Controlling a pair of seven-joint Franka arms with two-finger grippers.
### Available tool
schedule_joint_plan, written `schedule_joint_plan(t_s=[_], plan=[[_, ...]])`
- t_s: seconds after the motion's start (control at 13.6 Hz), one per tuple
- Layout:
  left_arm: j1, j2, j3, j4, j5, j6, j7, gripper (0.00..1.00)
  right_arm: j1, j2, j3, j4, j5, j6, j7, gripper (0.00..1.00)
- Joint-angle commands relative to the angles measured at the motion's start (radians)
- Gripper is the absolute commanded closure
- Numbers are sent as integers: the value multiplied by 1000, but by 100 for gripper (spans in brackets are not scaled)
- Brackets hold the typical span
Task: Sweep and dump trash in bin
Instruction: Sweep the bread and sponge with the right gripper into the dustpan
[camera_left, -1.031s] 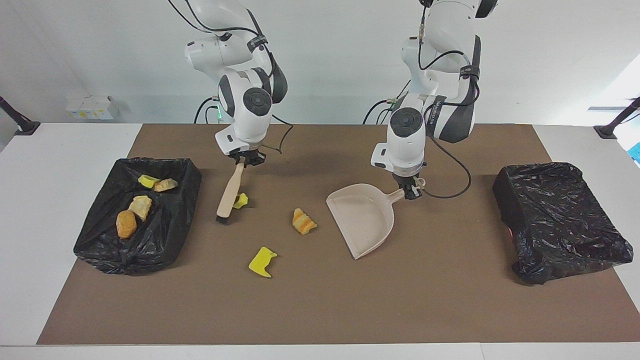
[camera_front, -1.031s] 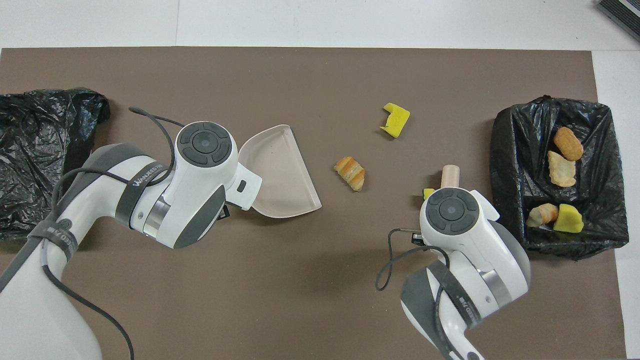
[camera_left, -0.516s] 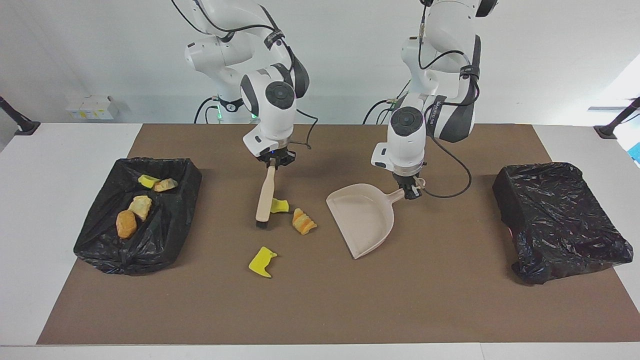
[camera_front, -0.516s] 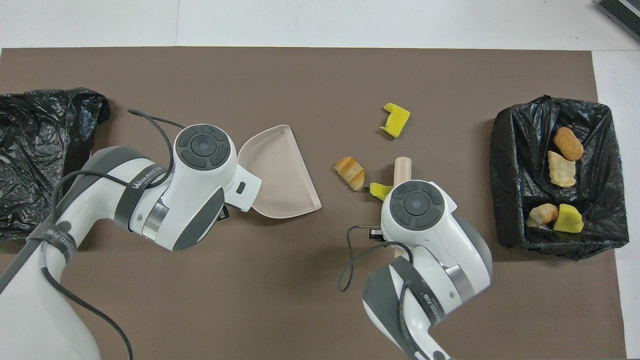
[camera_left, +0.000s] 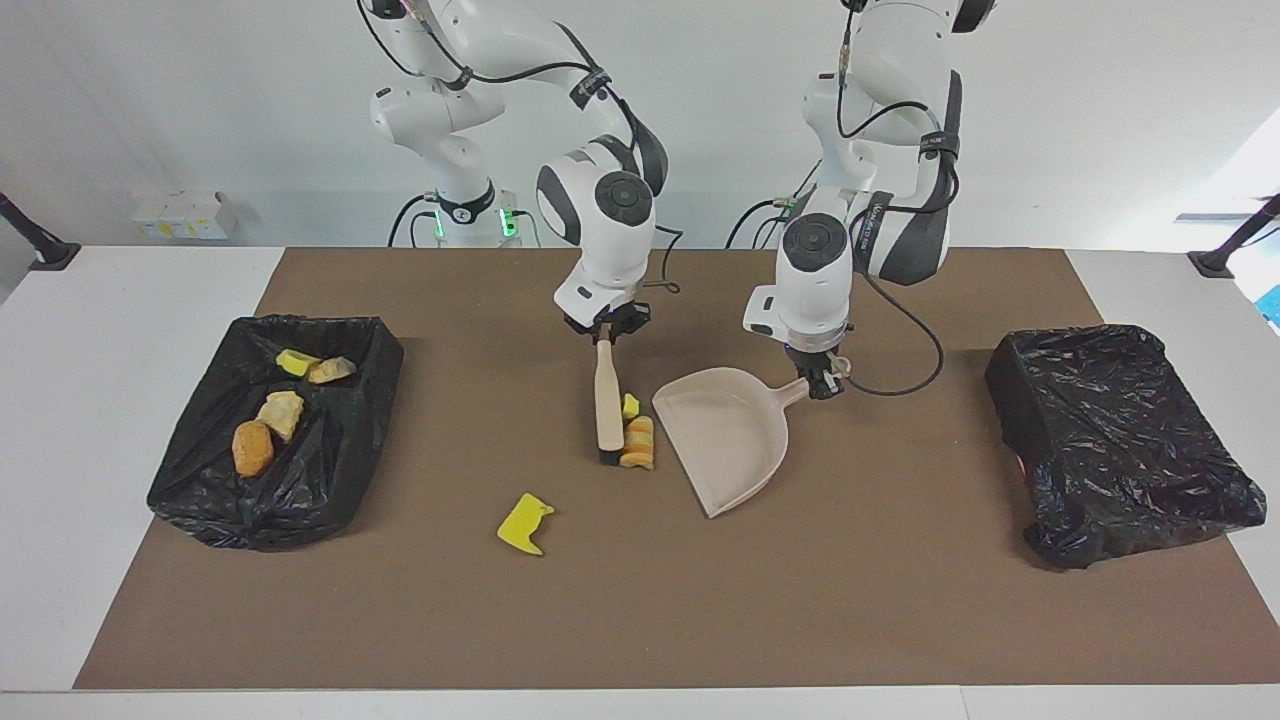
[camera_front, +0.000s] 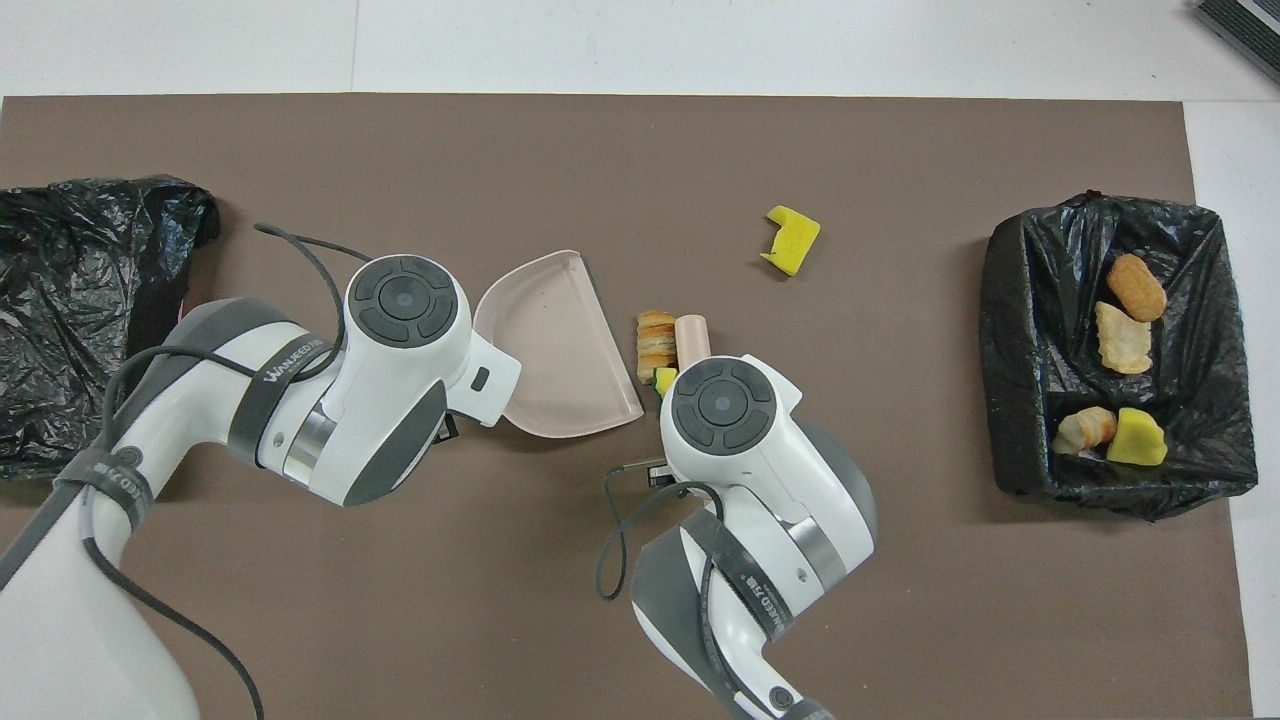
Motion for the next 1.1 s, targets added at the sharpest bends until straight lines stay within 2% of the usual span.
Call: schedule_joint_plan(t_s=[0.0,0.29,0.59,0.88,1.03], plan=[[-4,-33,3,-49,13,28,17,100,-1,2,12,12,103,23,-85,100],[-1,-33,4,-51,13,34,18,100,36,1,12,12,323,64,-213,100],[-1,-33,4,-51,13,34,18,100,50,-1,11,48,394,61,-304,100],[1,-33,4,-51,13,34,18,100,-42,-27,-3,70,373,-24,-300,100],[1,-33,4,-51,13,34,18,100,-89,-27,-6,111,294,-79,-295,100]])
